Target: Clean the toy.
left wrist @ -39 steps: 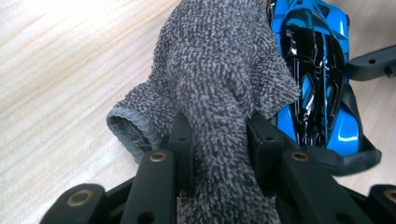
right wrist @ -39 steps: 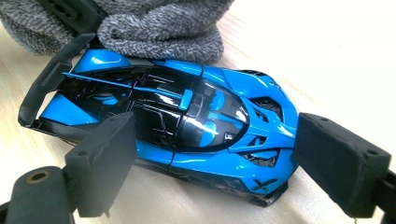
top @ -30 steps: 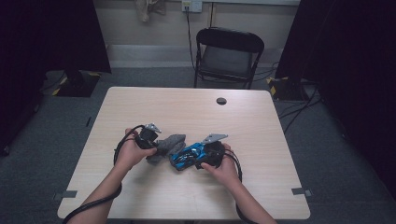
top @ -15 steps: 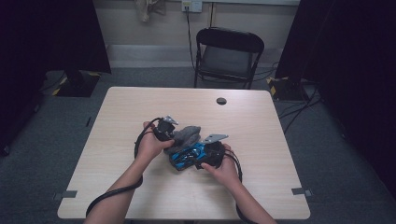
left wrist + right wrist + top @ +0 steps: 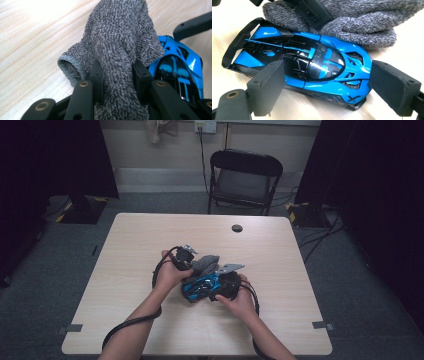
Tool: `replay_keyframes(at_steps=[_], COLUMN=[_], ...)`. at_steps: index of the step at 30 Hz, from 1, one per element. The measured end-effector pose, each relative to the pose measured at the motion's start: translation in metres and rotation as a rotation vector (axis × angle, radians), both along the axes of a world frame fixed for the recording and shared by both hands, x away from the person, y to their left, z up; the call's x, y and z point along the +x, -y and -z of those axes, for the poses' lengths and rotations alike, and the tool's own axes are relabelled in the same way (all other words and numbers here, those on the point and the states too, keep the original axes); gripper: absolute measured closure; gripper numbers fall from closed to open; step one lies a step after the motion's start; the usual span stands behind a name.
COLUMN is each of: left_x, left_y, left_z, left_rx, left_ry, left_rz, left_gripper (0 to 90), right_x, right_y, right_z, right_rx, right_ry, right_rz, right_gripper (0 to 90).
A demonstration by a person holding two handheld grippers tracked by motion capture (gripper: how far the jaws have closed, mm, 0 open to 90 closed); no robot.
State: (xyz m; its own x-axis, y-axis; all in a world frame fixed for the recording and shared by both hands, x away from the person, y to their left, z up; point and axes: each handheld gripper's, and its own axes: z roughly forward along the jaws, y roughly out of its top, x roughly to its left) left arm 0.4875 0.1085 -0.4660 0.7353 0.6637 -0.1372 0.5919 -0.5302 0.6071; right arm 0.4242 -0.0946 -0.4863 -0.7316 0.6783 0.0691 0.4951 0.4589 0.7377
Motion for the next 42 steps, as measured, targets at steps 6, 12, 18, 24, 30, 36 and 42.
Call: replay_keyframes(at_steps=[6, 12, 18, 24, 30, 36, 42], left_x=[-0.006, -0.013, -0.017, -0.023, -0.029, -0.037, -0.044], left_y=[-0.015, -0.026, -0.034, -0.044, -0.057, -0.069, -0.078], left_z=[-0.001, -0.002, -0.002, -0.003, -0.003, -0.004, -0.006], left_rx=[0.001, 0.011, 0.003, 0.006, 0.002, -0.008, -0.012], left_ry=[-0.016, -0.025, -0.029, -0.036, -0.039, -0.047, -0.042], left_rz=[0.015, 0.027, 0.025, 0.014, 0.004, 0.002, -0.01], left_gripper=[67.7, 67.7, 67.7, 67.7, 67.7, 67.6, 67.7], right_x=[0.0, 0.0, 0.0, 0.0, 0.001, 0.001, 0.001], right_y=[0.0, 0.0, 0.0, 0.0, 0.0, 0.0, 0.0], right_z=[0.0, 0.0, 0.0, 0.0, 0.0, -0.001, -0.001], right_rx=[-0.001, -0.002, -0.002, -0.002, -0.002, -0.004, -0.009], right_ry=[0.0, -0.002, -0.002, -0.002, -0.002, -0.004, -0.006], right_rz=[-0.001, -0.002, -0.001, -0.002, -0.002, -0.002, -0.003], right_gripper=[13.0, 12.9, 13.0, 12.9, 12.9, 12.9, 12.9])
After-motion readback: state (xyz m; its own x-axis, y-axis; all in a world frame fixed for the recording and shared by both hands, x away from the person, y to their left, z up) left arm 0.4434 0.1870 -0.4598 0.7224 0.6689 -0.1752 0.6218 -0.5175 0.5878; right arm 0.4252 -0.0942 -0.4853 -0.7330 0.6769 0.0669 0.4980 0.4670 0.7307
